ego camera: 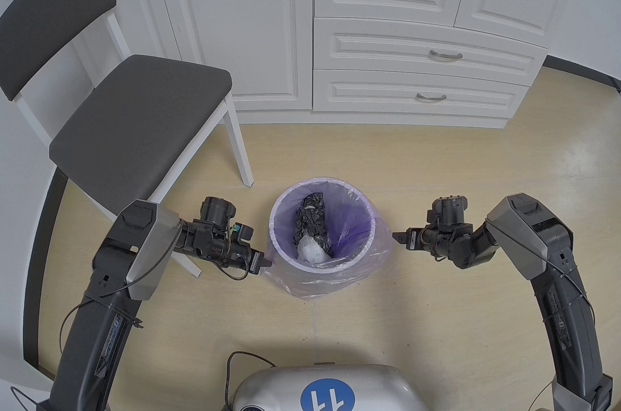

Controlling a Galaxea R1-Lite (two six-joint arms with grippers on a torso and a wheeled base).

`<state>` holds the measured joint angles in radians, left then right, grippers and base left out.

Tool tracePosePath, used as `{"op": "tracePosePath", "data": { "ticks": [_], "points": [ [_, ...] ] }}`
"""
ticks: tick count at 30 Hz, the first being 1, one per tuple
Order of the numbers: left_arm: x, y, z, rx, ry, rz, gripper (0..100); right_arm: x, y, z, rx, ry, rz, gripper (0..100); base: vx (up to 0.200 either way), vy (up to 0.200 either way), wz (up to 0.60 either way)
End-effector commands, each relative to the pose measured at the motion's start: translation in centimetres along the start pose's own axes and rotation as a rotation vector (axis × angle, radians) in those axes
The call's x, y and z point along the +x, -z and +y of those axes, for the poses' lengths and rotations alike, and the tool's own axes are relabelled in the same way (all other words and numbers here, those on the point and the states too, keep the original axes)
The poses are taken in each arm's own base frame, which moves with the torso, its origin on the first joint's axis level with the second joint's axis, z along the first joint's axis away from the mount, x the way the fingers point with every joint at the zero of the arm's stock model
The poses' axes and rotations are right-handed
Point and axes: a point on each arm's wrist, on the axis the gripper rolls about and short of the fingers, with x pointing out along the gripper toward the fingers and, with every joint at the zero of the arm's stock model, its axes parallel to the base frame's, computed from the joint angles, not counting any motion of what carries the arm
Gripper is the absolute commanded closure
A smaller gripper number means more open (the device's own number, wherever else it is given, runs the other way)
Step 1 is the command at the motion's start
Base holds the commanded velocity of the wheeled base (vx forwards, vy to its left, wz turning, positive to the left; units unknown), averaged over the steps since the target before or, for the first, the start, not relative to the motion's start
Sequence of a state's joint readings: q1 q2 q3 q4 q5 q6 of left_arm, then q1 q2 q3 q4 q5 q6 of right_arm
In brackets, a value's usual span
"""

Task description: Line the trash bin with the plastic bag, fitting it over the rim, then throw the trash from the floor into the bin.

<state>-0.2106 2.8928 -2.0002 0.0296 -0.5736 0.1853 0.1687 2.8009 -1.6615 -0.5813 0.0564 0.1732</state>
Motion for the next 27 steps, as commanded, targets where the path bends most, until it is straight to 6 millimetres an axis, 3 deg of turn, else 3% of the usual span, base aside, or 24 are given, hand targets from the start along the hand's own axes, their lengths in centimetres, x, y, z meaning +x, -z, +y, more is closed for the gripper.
{"op": "tracePosePath", "data": {
  "ticks": [1,12,13,27],
  "points": [
    [0.13,0.12,0.0,0.0,0.001,0.002,100,0.03,0.13,-0.03,0.0,0.002,0.003,0,0.0,0.0,0.0],
    [0.22,0.06,-0.03,0.005,-0.001,-0.006,100,0.03,0.11,-0.02,0.0,0.0,0.002,0,0.0,0.0,0.0],
    [0.26,0.04,-0.09,0.006,0.0,-0.006,0,0.03,0.13,0.06,-0.001,-0.001,0.002,0,0.0,0.0,0.0],
    [-0.06,-0.25,-0.23,0.033,-0.005,-0.001,0,-0.05,0.16,-0.02,-0.004,0.001,0.006,0,0.0,0.0,0.0]
  ]
}}
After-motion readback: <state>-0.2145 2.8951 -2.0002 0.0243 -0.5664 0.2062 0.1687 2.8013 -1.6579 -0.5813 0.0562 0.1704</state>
